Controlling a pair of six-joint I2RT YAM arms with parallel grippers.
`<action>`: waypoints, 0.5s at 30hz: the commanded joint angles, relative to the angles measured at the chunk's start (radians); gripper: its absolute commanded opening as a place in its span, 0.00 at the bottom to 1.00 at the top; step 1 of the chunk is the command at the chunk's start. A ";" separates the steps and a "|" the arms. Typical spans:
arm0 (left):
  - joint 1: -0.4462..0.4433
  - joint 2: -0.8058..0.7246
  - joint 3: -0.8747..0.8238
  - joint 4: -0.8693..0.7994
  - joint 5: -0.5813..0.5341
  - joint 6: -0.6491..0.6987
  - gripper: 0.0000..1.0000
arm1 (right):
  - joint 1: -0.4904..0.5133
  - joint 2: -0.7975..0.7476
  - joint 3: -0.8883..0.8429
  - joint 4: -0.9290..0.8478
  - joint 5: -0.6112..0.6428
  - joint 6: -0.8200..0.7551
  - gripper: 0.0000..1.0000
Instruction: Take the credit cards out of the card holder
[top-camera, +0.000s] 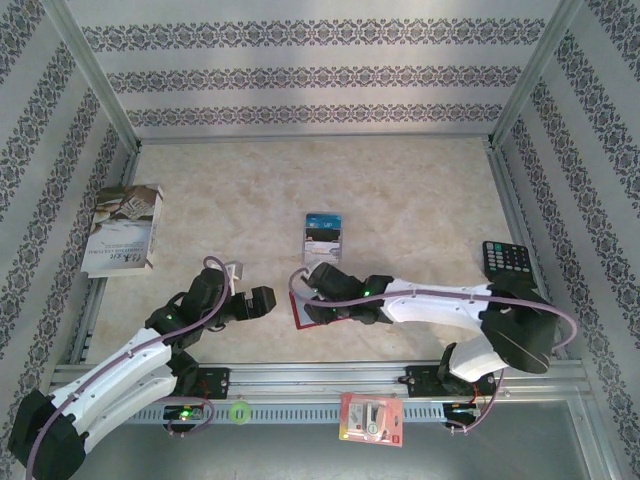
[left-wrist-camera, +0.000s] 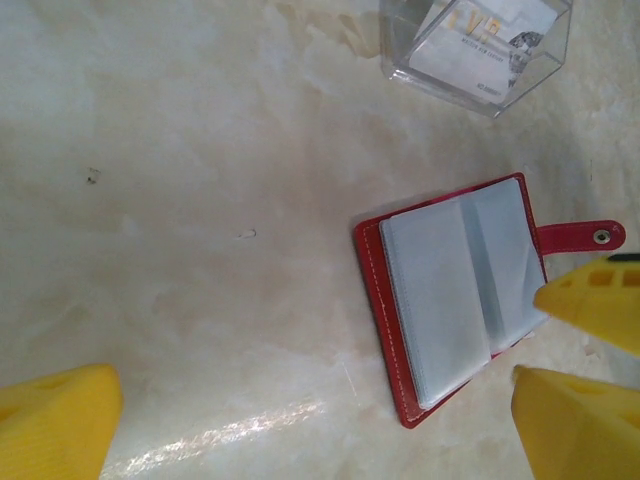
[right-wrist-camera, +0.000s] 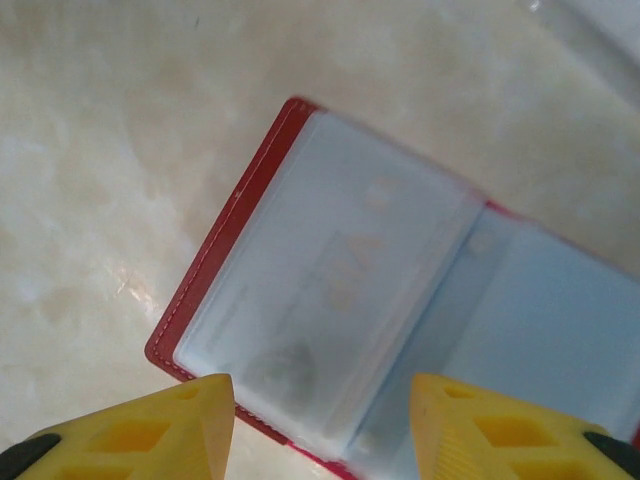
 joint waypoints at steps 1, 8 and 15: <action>0.014 -0.016 -0.009 0.039 -0.006 -0.020 1.00 | 0.024 0.051 0.052 -0.011 0.060 0.023 0.47; 0.014 -0.030 -0.023 0.040 -0.005 -0.026 1.00 | 0.052 0.136 0.094 -0.008 0.050 0.010 0.46; 0.014 -0.030 -0.023 0.045 -0.005 -0.020 1.00 | 0.067 0.209 0.123 -0.043 0.050 0.015 0.46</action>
